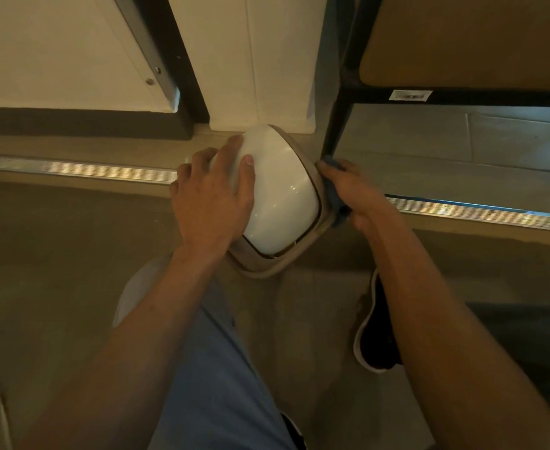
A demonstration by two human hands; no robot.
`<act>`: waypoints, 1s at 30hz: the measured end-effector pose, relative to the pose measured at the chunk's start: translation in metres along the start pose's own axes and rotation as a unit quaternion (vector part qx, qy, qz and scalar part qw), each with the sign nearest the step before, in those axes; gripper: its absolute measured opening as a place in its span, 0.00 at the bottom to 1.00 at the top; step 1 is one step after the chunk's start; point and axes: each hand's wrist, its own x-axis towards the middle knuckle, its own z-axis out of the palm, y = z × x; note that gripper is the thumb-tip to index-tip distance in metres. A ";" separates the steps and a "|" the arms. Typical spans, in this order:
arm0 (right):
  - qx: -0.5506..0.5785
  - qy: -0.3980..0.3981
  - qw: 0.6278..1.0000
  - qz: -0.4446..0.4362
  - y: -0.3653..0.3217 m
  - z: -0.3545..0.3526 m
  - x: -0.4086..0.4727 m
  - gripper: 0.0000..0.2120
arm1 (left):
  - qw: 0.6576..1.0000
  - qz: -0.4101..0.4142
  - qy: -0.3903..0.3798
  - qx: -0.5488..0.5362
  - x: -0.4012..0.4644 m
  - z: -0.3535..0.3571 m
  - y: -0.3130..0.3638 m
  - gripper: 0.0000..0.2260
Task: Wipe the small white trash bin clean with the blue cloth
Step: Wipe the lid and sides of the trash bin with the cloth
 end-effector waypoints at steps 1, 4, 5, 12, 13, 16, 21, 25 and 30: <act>-0.021 -0.013 1.000 -0.018 -0.009 0.003 0.004 0.21 | 1.000 -0.001 -0.003 -0.002 0.000 -0.001 0.000 0.23; -0.022 -0.016 0.999 -0.029 -0.009 0.009 0.003 0.23 | 1.000 0.001 -0.007 -0.005 0.001 -0.002 0.001 0.23; -0.017 -0.010 0.999 -0.029 -0.002 0.009 -0.003 0.23 | 1.000 0.007 -0.008 -0.006 0.001 -0.003 0.001 0.24; -0.037 0.084 0.996 -0.003 0.041 0.006 -0.053 0.22 | 0.997 0.051 -0.046 -0.042 0.017 -0.001 -0.007 0.24; -0.055 0.088 0.995 0.002 0.045 0.005 -0.060 0.21 | 0.996 0.055 -0.044 -0.045 0.018 -0.001 -0.008 0.24; -0.086 0.104 0.991 -0.001 0.051 -0.003 -0.082 0.15 | 0.995 0.068 -0.028 -0.064 0.018 -0.001 -0.014 0.23; -0.061 0.131 0.987 -0.070 0.022 -0.018 -0.110 0.07 | 0.991 0.073 -0.020 -0.108 0.016 0.000 -0.020 0.20; 0.021 0.107 0.989 -0.104 -0.026 -0.016 -0.122 0.17 | 0.988 0.065 -0.033 -0.134 0.016 -0.004 -0.018 0.20; 0.075 0.024 0.987 -0.137 -0.074 0.005 -0.122 0.17 | 0.967 0.080 0.112 -0.214 -0.008 -0.024 0.003 0.15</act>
